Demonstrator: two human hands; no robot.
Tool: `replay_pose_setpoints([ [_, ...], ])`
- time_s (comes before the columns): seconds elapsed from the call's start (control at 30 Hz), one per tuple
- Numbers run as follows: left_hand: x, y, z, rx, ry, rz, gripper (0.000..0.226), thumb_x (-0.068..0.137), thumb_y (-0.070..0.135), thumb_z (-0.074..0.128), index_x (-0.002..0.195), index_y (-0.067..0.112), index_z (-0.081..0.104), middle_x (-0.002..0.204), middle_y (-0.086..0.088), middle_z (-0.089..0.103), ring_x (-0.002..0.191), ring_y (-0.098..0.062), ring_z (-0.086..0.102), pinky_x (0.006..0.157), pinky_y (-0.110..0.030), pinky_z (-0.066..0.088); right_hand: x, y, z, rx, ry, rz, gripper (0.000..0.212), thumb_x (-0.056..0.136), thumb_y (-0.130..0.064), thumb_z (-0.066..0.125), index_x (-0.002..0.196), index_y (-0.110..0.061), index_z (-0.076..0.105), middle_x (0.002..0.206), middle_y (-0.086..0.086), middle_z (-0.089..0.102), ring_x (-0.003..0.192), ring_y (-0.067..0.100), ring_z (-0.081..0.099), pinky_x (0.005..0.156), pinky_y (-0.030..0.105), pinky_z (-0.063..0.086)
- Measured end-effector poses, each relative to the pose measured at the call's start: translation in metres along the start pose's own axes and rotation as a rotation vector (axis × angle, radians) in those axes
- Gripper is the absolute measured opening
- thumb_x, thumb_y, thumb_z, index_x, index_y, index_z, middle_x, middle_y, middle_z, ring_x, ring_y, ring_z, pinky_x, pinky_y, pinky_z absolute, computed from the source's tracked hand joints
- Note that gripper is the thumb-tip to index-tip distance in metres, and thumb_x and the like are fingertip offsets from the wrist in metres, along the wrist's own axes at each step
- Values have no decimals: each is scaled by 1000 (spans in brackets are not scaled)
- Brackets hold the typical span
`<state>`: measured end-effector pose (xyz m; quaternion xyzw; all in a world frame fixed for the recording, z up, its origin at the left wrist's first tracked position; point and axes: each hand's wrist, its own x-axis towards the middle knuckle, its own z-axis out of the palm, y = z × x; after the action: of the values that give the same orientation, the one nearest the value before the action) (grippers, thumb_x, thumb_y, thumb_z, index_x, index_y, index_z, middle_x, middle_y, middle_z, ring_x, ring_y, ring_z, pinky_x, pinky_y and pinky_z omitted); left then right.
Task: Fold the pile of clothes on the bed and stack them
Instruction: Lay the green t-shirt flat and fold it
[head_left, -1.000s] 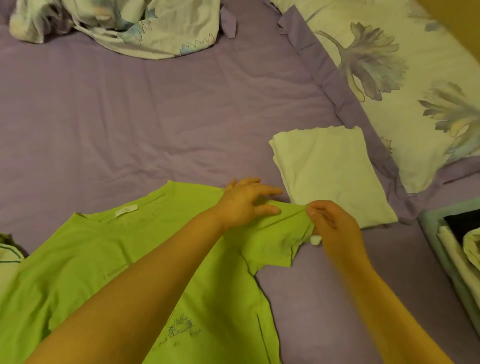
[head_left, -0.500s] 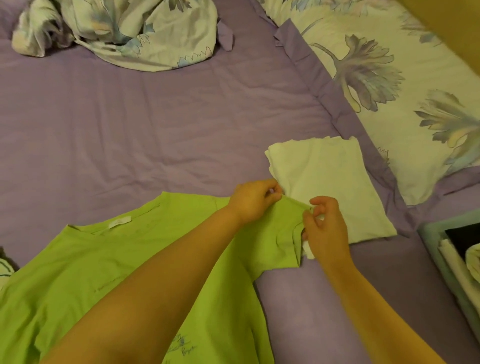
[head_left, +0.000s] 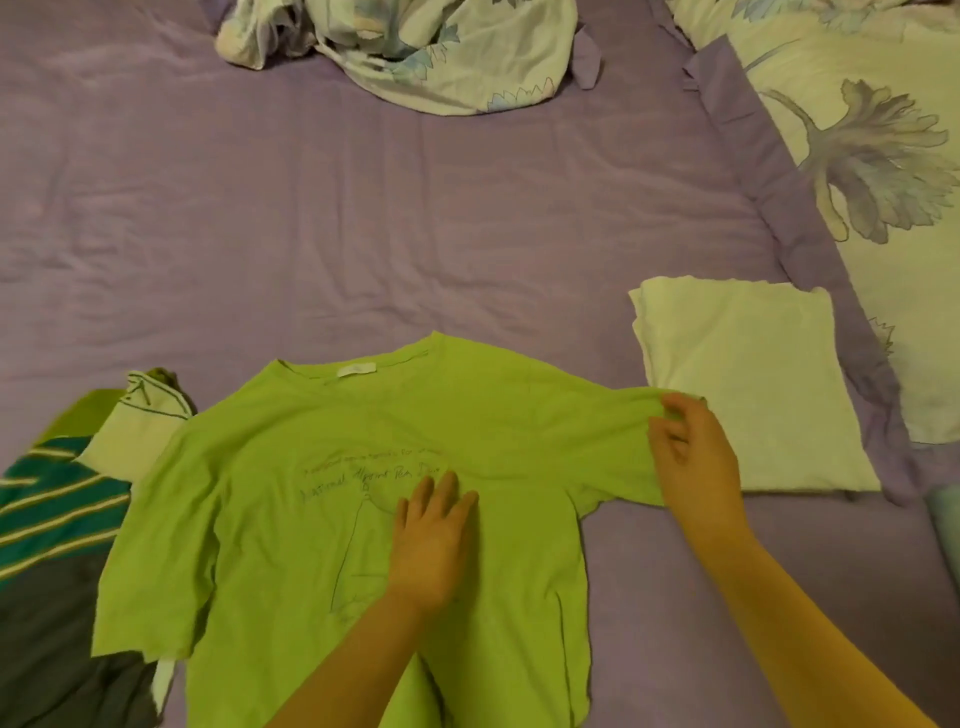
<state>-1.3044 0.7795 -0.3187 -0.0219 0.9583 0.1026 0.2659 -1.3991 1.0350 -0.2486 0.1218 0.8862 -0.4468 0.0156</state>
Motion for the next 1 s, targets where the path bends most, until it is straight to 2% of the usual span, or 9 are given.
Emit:
replay_pose_setpoints([
  [0.07,-29,-14,11,-12,-34,-38,54,100,31,37,150,35,19,161,0,0,148,-25,-2,119,-45,8,-34,-6,18,-41,-88,-87,28,93,-4,53,121,-10,56,107,3,57,94,15,55,80,29,44],
  [0.2,-78,-35,26,-93,-27,-116,45,102,37,30,147,37,27,161,2,6,148,-22,3,118,-40,12,-93,-9,63,-269,-271,-222,31,88,1,59,118,-6,60,120,11,61,109,29,58,92,45,44],
  [0.47,-121,-131,-2,-72,152,-320,48,101,33,32,148,29,25,158,-2,16,145,-20,14,117,-31,14,-140,-51,158,-536,-724,-452,41,99,-24,40,140,-27,39,148,-10,34,135,9,32,104,22,25],
  [0.67,-114,-236,-53,-272,416,-589,51,97,31,48,143,12,37,146,-13,38,134,-29,33,109,-36,25,-132,-119,239,-552,-791,-565,37,100,-24,39,137,-24,44,145,-6,41,133,14,35,106,25,30],
  [0.77,-102,-276,-66,-424,371,-691,58,95,39,52,143,12,34,139,-11,46,128,-29,41,103,-42,36,-129,-156,283,-485,-818,-574,35,100,-25,44,134,-18,49,140,-2,48,130,19,39,104,25,29],
  [0.83,-92,-294,-71,-539,253,-695,51,91,43,58,131,14,47,121,-5,59,114,-27,53,94,-41,43,-124,-180,312,-474,-833,-581,36,99,-25,46,133,-14,51,139,1,50,128,22,41,103,24,28],
  [0.87,-88,-301,-73,-602,211,-660,39,89,43,61,115,14,55,102,-2,62,101,-24,57,85,-37,45,-121,-192,326,-463,-831,-579,36,99,-24,47,133,-13,51,138,3,51,128,23,42,103,25,28],
  [0.93,-81,-310,-75,-728,206,-552,28,87,39,64,87,13,52,75,2,50,75,-17,51,65,-31,39,-111,-214,352,-433,-810,-591,38,98,-23,50,133,-11,51,138,6,51,127,25,45,106,28,30],
  [1.0,-76,-316,-78,-887,231,-447,24,89,33,62,80,18,46,73,6,46,66,-9,44,55,-22,33,-102,-234,374,-402,-813,-633,40,98,-22,49,136,-10,48,141,8,48,130,24,44,108,28,28],
])
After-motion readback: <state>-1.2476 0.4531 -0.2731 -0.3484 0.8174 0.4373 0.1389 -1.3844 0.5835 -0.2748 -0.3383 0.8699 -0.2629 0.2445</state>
